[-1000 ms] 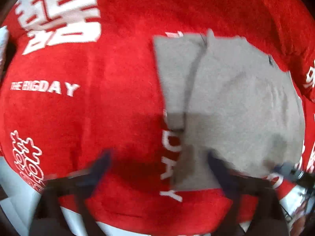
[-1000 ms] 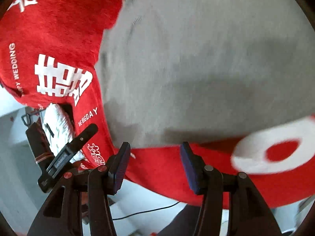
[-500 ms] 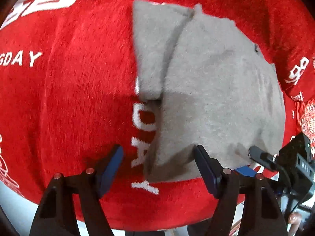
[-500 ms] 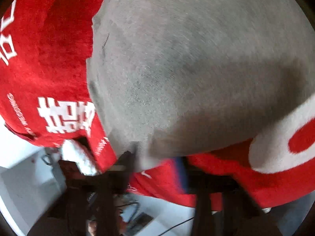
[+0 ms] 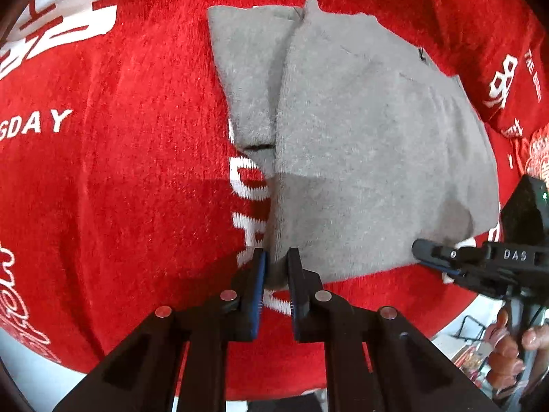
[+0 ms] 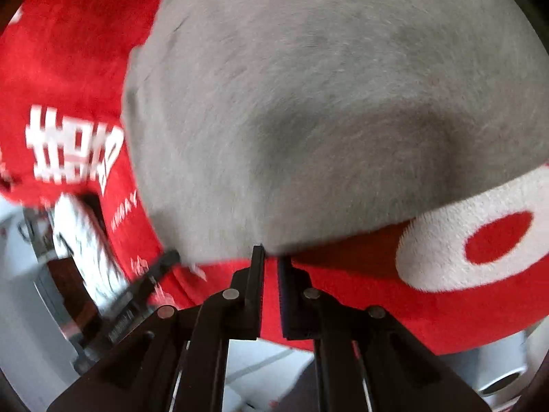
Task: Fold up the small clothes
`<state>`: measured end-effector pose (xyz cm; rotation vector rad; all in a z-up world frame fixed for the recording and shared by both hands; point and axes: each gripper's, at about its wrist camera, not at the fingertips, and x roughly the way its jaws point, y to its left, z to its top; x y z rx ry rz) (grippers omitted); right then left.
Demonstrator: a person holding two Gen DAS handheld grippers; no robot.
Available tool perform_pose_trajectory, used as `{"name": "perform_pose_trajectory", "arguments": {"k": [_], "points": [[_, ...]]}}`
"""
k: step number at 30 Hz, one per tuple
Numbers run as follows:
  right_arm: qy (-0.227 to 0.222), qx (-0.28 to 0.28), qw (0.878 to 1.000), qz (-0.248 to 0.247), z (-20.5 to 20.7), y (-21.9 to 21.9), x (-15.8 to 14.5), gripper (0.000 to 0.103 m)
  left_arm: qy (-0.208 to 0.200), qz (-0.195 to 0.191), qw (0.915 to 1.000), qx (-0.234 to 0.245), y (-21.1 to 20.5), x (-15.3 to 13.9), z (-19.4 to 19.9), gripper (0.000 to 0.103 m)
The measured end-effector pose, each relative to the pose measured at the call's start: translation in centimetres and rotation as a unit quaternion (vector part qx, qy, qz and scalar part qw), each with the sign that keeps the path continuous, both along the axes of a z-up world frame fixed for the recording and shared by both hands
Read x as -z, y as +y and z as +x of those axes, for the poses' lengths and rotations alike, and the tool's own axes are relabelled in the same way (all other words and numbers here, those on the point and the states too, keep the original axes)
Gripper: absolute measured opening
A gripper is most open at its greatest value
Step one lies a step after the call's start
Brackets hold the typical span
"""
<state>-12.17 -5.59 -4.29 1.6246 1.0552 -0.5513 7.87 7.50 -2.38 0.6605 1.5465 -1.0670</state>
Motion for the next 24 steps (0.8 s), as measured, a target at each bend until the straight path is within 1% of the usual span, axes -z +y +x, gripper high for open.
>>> {"name": "perform_pose_trajectory", "arguments": {"k": [2,5,7,9,12,14,18,19,21,23,24], "points": [[-0.004,-0.03,0.999,-0.026,-0.2,-0.4,-1.8,0.008,-0.009,-0.002,0.9999,0.008,0.1,-0.9,0.1,0.015],[0.003,-0.047,0.995,-0.084,-1.3,-2.3,-4.4,0.008,-0.029,-0.018,0.9994,0.011,-0.2,-2.9,0.7,0.015],[0.024,-0.038,0.992,-0.121,-2.4,-4.1,-5.6,0.008,-0.042,-0.031,0.9986,0.004,-1.2,-4.1,1.8,0.015],[0.045,-0.014,0.989,-0.141,-3.8,-6.5,-6.0,0.008,-0.05,-0.039,0.998,-0.007,-3.1,-4.5,2.9,0.015],[0.076,0.019,0.984,-0.163,-5.2,-9.8,-6.0,0.008,-0.058,-0.055,0.9965,-0.024,-6.1,-4.2,4.1,0.015],[0.101,0.024,0.978,-0.181,-6.3,-11.8,-5.8,0.008,-0.061,-0.066,0.9955,-0.03,-8.3,-3.8,4.4,0.015],[0.132,0.027,0.971,-0.198,-7.6,-14.4,-5.1,0.008,-0.079,-0.07,0.9941,-0.024,-12.1,-2.6,3.5,0.015],[0.14,0.026,0.97,-0.198,-8.0,-14.9,-4.7,0.008,-0.088,-0.067,0.9937,-0.018,-12.6,-2.2,3.2,0.015],[0.152,0.029,0.97,-0.19,-9.1,-15.3,-3.6,0.008,-0.108,-0.044,0.9931,-0.013,-13.7,-0.6,3.3,0.015],[0.141,0.044,0.972,-0.182,-10.1,-15.5,-3.0,0.006,-0.111,-0.026,0.9932,-0.023,-13.9,0.7,3.9,0.015],[0.135,0.05,0.973,-0.182,-10.5,-15.5,-3.1,0.006,-0.104,-0.028,0.9938,-0.029,-13.8,0.9,4.3,0.015]]}}
